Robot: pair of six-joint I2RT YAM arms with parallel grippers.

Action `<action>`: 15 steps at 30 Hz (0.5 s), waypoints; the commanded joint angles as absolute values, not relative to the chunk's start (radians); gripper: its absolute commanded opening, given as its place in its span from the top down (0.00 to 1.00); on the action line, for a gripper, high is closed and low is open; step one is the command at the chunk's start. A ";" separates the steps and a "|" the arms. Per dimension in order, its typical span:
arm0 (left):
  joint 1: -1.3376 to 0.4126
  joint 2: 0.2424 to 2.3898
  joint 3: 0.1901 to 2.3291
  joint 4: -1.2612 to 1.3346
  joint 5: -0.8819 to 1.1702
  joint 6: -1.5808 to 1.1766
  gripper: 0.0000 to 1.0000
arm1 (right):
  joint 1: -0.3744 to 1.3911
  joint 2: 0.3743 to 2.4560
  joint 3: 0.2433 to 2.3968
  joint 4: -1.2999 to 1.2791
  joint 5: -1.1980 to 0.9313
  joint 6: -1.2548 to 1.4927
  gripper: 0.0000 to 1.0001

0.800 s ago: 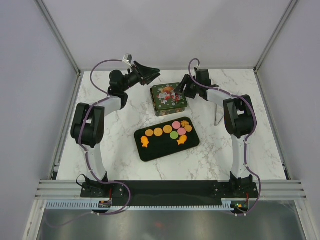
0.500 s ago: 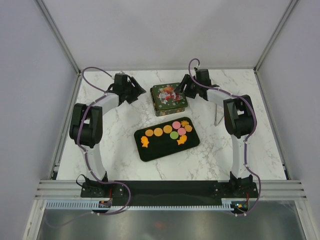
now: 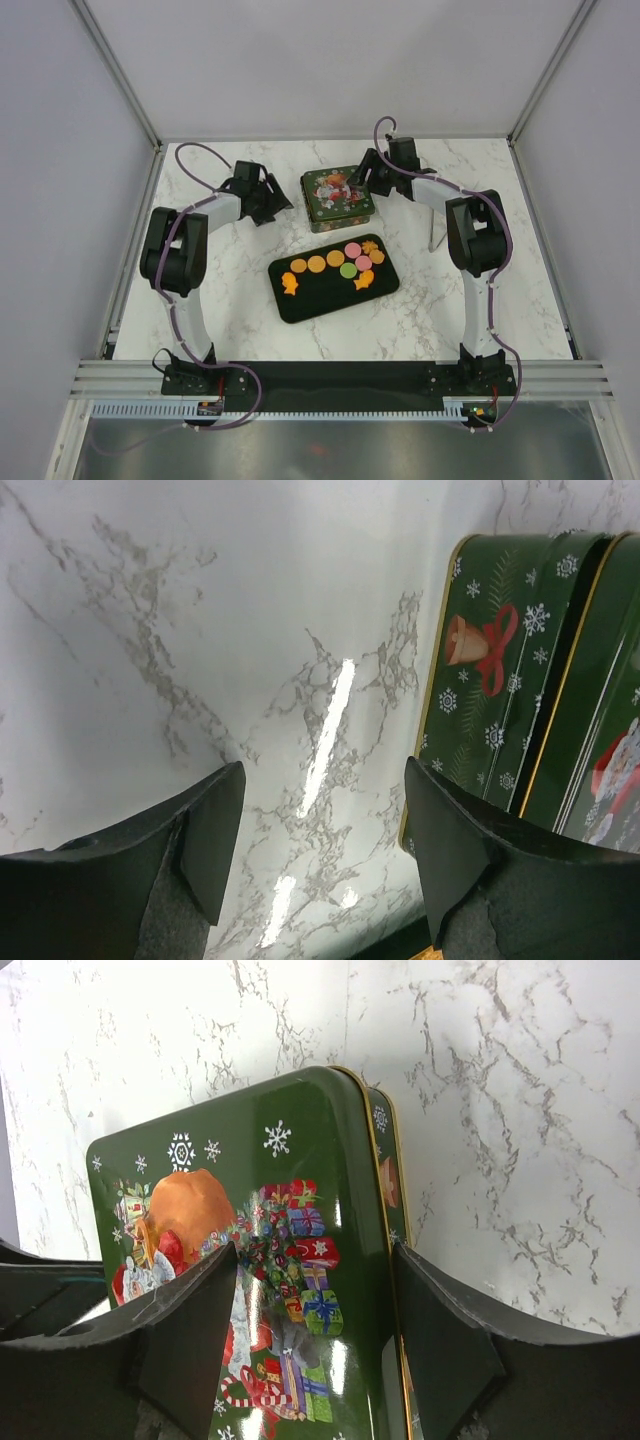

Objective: Pack the cookies

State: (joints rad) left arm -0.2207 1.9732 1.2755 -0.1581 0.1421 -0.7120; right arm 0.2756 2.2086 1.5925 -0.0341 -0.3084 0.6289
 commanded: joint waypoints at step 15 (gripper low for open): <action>-0.253 1.933 1.204 0.205 0.403 -0.811 0.13 | 0.304 2.217 1.644 -0.086 -0.278 0.595 0.28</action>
State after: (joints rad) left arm -0.2447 1.9606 1.2026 0.1188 0.3534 -0.7799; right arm 0.2893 2.2086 1.6093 -0.0601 -0.2905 0.6167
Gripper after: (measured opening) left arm 0.862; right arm 0.718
